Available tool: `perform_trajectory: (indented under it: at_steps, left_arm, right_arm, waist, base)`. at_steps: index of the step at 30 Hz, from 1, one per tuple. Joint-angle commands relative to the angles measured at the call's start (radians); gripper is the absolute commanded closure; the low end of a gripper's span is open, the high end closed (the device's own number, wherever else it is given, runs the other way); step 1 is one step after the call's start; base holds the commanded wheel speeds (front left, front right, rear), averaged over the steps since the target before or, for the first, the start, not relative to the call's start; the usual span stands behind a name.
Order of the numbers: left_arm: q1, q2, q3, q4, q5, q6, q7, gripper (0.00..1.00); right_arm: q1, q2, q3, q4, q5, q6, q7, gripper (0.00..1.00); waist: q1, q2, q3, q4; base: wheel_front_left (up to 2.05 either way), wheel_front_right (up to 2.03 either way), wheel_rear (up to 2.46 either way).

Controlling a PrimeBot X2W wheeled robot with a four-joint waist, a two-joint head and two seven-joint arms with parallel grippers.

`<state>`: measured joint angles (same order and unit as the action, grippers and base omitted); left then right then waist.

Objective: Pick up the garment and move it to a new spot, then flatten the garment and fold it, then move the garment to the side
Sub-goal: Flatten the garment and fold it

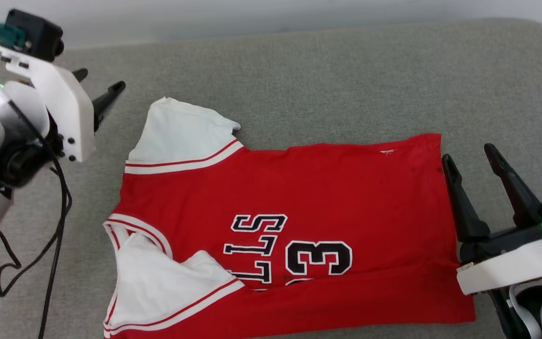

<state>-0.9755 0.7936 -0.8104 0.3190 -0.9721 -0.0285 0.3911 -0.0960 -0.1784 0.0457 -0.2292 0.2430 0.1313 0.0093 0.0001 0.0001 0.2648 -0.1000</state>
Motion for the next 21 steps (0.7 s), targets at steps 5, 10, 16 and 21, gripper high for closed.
perform_trajectory:
  at_steps: [5, 10, 16, 21]
  left_arm:
    - [-0.123, -0.039, -0.020, 0.108, -0.063, -0.029, 0.210, 0.00]
    - [-0.202, -0.052, -0.027, 0.162, -0.076, -0.025, 0.315, 0.00]
    - [-0.272, -0.077, -0.051, 0.238, -0.060, -0.023, 0.394, 0.00]
    - [-0.303, -0.098, -0.087, 0.288, -0.031, -0.042, 0.434, 0.00]
  right_arm:
    - [-0.045, 0.015, 0.018, -0.018, -0.016, -0.001, -0.010, 0.00]
    - [-0.074, 0.017, 0.029, -0.017, -0.015, -0.001, -0.014, 0.00]
    - [-0.123, -0.004, 0.054, 0.001, -0.011, -0.001, -0.021, 0.00]
    - [-0.156, -0.012, 0.065, 0.015, -0.004, -0.001, -0.029, 0.00]
  waist:
    - [-0.0001, -0.0001, 0.114, -0.055]
    - [-0.0001, -0.0001, 0.163, -0.076]
    - [-0.0001, -0.0001, 0.228, -0.101]
    - [-0.0001, -0.0001, 0.267, -0.113]
  base:
    - [0.00, 0.00, 0.00]
    - [0.00, 0.00, 0.00]
    - [0.00, 0.00, 0.00]
    - [0.00, 0.00, 0.00]
